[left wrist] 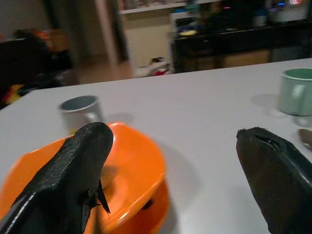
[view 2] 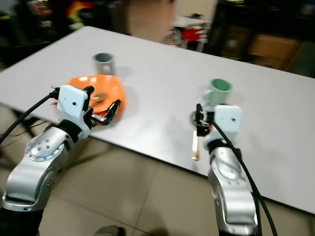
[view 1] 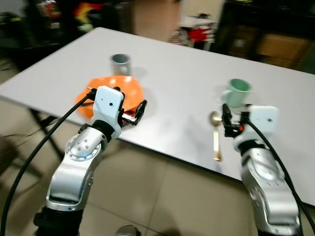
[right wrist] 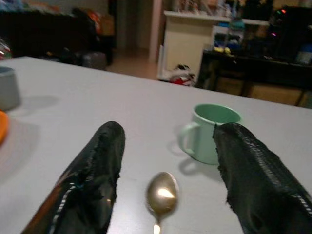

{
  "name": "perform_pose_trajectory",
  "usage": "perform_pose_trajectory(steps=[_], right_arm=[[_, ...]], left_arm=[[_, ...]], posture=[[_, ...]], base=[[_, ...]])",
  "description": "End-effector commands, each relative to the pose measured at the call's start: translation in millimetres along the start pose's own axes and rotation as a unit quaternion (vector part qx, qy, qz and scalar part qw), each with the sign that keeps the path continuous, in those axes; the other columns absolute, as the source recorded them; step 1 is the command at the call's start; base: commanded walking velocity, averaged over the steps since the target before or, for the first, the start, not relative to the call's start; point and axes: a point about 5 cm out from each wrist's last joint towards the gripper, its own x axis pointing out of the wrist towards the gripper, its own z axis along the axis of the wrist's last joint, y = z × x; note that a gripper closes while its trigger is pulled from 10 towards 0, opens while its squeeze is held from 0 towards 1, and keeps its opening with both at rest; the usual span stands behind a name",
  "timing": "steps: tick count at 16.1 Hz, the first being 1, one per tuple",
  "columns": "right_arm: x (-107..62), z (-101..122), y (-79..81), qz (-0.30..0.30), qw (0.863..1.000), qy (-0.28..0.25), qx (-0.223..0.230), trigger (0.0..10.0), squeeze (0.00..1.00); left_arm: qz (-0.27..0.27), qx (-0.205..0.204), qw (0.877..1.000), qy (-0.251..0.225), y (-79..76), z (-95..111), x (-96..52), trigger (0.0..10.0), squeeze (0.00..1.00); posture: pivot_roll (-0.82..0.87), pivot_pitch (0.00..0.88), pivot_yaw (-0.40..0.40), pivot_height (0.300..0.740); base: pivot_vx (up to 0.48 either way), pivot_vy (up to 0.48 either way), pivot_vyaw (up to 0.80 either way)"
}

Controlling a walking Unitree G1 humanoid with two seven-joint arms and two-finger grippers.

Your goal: Setting the table

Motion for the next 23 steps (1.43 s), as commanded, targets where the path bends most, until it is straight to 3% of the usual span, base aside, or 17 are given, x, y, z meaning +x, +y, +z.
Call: perform_pose_trajectory(steps=[1, 5, 11, 23], right_arm=[[-4.5, 7.2, -3.3, 0.008, 1.000, -0.016, -0.001, 10.0, 1.00], [-10.3, 7.0, 1.8, 0.022, 0.999, -0.006, 0.046, 10.0, 1.00], [-10.4, 3.6, 14.1, 0.081, 0.995, 0.001, 0.055, 10.0, 1.00], [-3.1, 2.5, 14.1, 0.100, 0.991, 0.018, 0.091, 10.0, 1.00]], left_arm=[[0.015, 0.004, 1.000, 0.004, 2.8, -0.2, 1.0, 10.0, 0.00], [0.021, -0.006, 1.000, -0.002, 0.2, 3.2, 4.8, 10.0, 0.00], [0.026, 0.010, 0.999, 0.017, 2.9, -5.1, -3.6, 10.0, 0.00], [0.028, 0.000, 0.999, 0.029, 4.2, -11.4, -4.9, 10.0, 0.00]], posture=[[0.05, 0.000, 0.011, 0.740], [0.05, 0.000, 0.017, 0.740], [0.07, 0.000, -0.008, 0.740], [0.07, 0.000, -0.021, 0.740]], base=[[0.000, 0.000, 0.80], [0.000, 0.000, 0.80], [0.000, 0.000, 0.80], [0.000, 0.000, 0.80]])
